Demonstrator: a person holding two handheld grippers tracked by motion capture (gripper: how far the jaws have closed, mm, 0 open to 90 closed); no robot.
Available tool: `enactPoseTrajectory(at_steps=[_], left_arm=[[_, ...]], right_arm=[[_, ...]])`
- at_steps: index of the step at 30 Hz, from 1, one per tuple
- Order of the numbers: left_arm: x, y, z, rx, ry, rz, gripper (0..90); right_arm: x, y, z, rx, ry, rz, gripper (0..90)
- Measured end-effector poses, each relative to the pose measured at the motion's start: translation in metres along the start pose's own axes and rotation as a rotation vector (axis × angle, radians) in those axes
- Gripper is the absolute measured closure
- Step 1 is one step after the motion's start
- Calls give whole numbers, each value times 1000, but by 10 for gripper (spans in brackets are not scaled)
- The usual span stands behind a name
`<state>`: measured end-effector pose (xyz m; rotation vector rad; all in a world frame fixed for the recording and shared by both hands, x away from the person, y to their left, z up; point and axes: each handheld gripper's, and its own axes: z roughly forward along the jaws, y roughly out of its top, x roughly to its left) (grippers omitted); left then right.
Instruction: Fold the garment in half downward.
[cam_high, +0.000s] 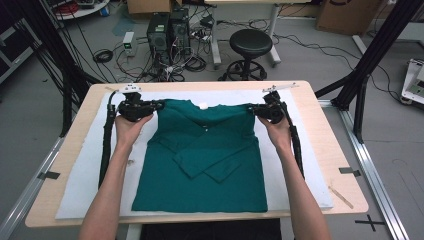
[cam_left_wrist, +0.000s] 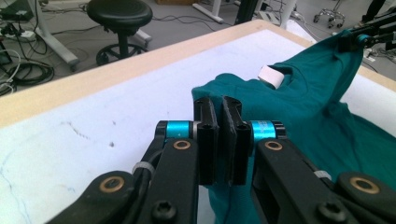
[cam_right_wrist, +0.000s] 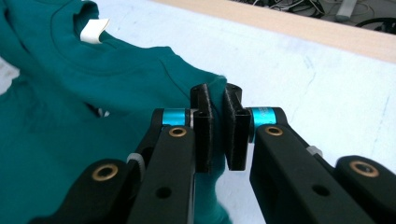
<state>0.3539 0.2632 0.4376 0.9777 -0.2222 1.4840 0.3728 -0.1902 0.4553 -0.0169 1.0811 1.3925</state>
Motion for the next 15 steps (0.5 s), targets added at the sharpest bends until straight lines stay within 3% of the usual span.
enactPoseTrajectory(at_steps=[4,6,15], left_arm=[[1,-9,1,11,1,-8,851],[2,-16,4,31,1,-18,851],[7,-43,6,56,-2,-54,851]], right_arm=[[0,-11,3,6,12,7,843],[-1,-17,10,42,24,25,843],[4,-28,23,87,30,9,842]])
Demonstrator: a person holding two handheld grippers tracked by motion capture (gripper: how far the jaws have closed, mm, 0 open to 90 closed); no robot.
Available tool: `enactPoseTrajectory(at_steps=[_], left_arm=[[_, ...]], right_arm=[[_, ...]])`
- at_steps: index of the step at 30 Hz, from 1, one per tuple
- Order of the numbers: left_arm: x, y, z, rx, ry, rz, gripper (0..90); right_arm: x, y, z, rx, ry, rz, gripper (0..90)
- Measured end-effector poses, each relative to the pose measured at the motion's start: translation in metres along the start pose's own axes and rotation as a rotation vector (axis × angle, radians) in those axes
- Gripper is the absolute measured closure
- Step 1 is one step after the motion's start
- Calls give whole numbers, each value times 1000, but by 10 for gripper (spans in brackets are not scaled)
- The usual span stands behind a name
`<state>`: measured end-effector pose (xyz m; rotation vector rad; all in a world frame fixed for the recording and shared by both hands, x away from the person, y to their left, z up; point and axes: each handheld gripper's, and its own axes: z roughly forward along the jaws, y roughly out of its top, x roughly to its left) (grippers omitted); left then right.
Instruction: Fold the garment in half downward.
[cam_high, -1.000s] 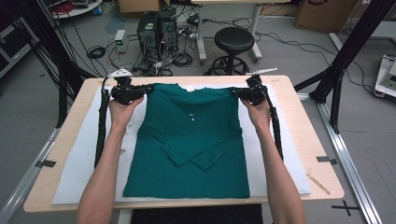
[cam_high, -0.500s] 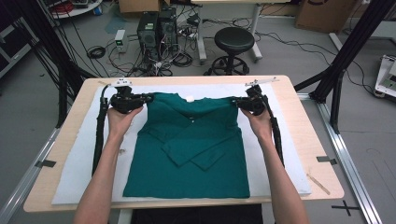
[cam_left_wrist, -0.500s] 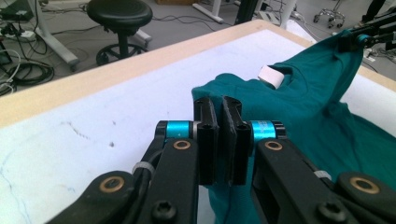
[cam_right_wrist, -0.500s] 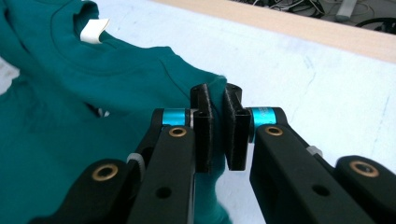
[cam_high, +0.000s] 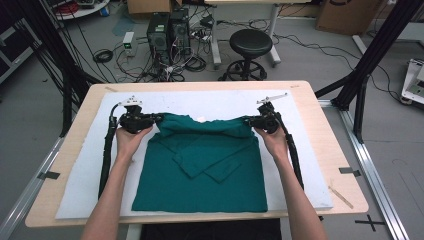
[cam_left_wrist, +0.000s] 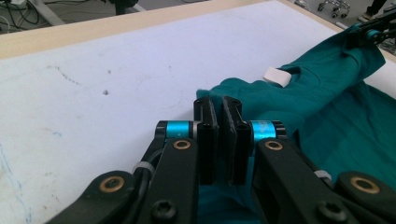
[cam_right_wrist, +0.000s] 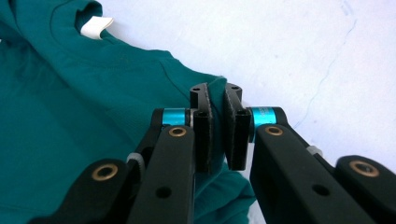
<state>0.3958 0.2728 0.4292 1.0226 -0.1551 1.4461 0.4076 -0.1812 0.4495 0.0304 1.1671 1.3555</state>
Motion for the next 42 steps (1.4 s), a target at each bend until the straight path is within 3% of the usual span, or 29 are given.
enactPoseTrajectory(at_steps=[7,21,26,36,42], left_arm=[[-2,-10,-2,11,-11,-1,851],[-21,-31,-11,31,-40,46,849],[-29,-43,-19,39,-61,54,849],[-46,-57,-32,40,-85,76,848],[-51,-65,-38,34,-99,60,848]], right_arm=[[7,-11,1,28,7,-6,842],[25,-38,-12,18,27,-26,840],[33,-49,-16,39,34,-33,840],[39,-70,-24,23,68,-26,840],[47,-77,-32,3,84,-27,840]])
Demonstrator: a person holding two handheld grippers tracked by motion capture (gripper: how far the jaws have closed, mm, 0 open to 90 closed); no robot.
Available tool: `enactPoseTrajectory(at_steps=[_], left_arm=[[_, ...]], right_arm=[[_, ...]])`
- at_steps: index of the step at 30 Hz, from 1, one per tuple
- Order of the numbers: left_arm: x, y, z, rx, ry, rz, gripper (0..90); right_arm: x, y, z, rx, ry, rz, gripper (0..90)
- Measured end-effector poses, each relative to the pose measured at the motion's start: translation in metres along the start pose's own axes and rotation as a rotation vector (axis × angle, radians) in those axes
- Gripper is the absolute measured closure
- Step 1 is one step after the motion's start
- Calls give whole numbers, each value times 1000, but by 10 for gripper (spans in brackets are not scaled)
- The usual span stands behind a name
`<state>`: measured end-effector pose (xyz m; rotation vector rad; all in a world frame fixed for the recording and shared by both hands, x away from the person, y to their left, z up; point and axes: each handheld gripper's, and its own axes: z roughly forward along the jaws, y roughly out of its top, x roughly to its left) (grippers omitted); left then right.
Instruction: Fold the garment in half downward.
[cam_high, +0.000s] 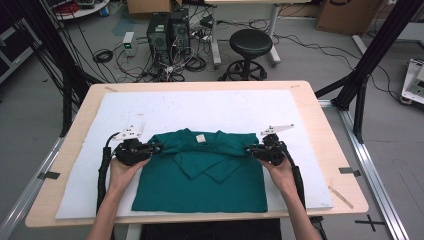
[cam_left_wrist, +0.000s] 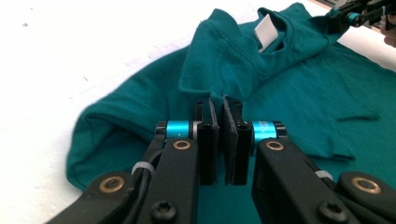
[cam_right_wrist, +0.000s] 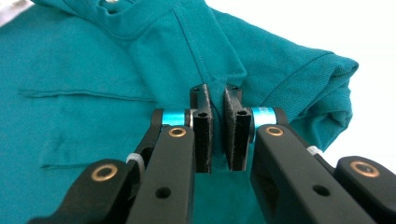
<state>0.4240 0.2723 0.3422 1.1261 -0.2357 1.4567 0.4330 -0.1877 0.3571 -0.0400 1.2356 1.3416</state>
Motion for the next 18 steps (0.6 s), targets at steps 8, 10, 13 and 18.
enactPoseTrajectory(at_steps=[8,10,13,18], left_arm=[[-8,-8,-6,-3,-16,-3,847],[-10,-10,-7,-1,-19,-6,847],[-11,-11,-8,-1,-21,-3,847],[-16,-17,-12,-10,-27,-12,847]], right_arm=[[4,-13,-6,-26,25,21,840],[4,-16,-6,-23,29,26,840],[4,-18,-7,-23,33,24,840],[9,-22,-13,-38,39,30,840]])
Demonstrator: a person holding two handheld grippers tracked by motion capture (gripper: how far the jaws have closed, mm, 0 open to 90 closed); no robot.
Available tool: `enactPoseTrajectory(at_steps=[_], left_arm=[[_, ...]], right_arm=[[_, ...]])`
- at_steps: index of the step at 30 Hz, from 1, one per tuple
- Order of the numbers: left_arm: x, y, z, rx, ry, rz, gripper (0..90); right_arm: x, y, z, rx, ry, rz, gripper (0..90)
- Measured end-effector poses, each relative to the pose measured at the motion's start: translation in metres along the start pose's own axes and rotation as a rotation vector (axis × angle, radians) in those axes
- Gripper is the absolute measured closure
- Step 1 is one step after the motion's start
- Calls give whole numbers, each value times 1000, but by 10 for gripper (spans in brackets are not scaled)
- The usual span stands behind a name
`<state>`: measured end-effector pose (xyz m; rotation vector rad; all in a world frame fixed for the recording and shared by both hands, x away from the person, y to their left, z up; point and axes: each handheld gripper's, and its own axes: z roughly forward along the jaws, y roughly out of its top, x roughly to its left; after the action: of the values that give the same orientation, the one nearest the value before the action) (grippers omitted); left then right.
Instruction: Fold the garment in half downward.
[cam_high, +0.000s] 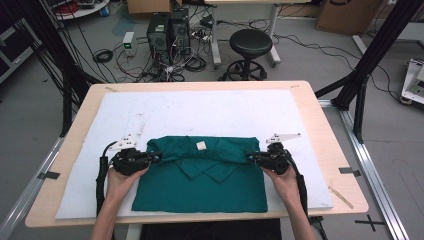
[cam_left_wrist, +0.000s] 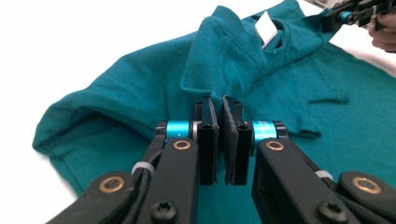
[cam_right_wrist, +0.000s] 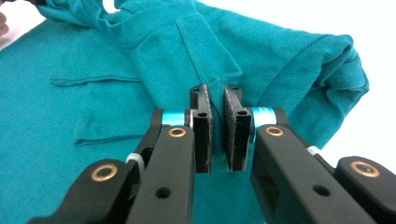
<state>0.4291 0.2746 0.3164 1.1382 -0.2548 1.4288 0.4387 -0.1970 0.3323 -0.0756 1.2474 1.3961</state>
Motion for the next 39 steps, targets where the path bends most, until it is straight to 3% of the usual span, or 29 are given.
enactPoseTrajectory(at_steps=[8,17,39], left_arm=[[-5,-7,-6,-13,-6,-16,847],[-9,-6,-8,-6,-9,-2,847],[-21,-18,-18,1,-15,-12,846]], right_arm=[[9,-5,-6,-13,4,-5,841],[15,-12,-10,-31,5,-5,840],[25,-26,-16,-22,21,-13,839]])
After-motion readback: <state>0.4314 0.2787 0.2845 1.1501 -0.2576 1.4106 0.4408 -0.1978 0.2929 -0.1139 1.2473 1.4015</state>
